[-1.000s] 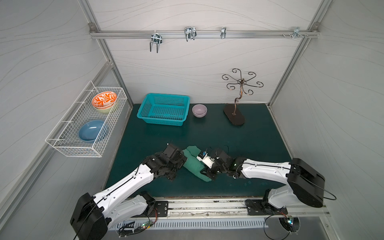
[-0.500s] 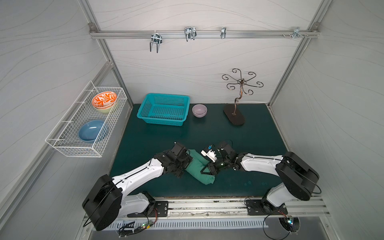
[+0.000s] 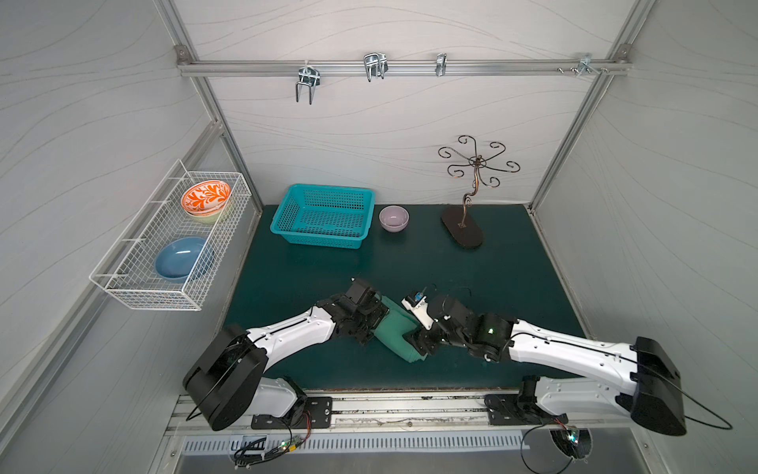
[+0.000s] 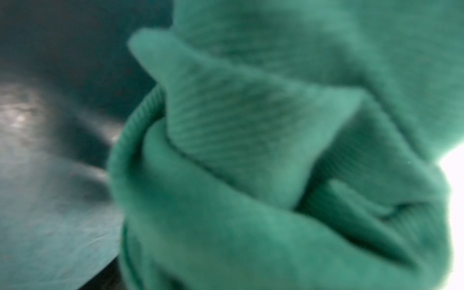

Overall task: Roll up the long pants
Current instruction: Roll the long pant at the center of the board.

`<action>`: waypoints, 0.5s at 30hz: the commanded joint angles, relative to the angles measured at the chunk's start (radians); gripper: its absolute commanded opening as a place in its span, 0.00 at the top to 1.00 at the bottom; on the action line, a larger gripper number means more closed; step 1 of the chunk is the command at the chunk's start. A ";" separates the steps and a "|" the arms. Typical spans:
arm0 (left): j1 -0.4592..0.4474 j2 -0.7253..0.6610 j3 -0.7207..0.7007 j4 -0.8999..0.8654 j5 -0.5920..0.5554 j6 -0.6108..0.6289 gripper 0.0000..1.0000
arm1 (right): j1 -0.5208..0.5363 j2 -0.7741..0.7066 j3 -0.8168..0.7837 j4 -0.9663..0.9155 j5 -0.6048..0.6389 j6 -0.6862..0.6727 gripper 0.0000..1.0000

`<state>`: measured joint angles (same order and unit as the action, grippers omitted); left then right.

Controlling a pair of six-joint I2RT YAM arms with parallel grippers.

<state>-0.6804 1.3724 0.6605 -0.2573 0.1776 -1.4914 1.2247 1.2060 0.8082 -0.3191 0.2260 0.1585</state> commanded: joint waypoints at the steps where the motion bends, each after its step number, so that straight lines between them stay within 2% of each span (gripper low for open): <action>1: -0.002 0.051 -0.028 -0.127 0.017 0.013 0.15 | 0.085 0.104 0.018 -0.072 0.196 -0.154 0.22; 5: -0.002 0.046 -0.035 -0.131 0.016 0.001 0.15 | 0.136 0.243 0.051 -0.032 0.232 -0.171 0.21; 11: -0.001 0.007 -0.027 -0.147 0.001 -0.005 0.11 | 0.120 0.391 0.058 -0.052 0.362 -0.108 0.21; 15: 0.002 -0.055 0.015 -0.213 -0.047 0.017 0.04 | 0.073 0.406 0.021 -0.049 0.308 -0.058 0.26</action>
<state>-0.6777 1.3441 0.6605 -0.2840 0.1608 -1.4933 1.3460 1.5738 0.8757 -0.3058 0.5339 0.0406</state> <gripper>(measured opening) 0.958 0.745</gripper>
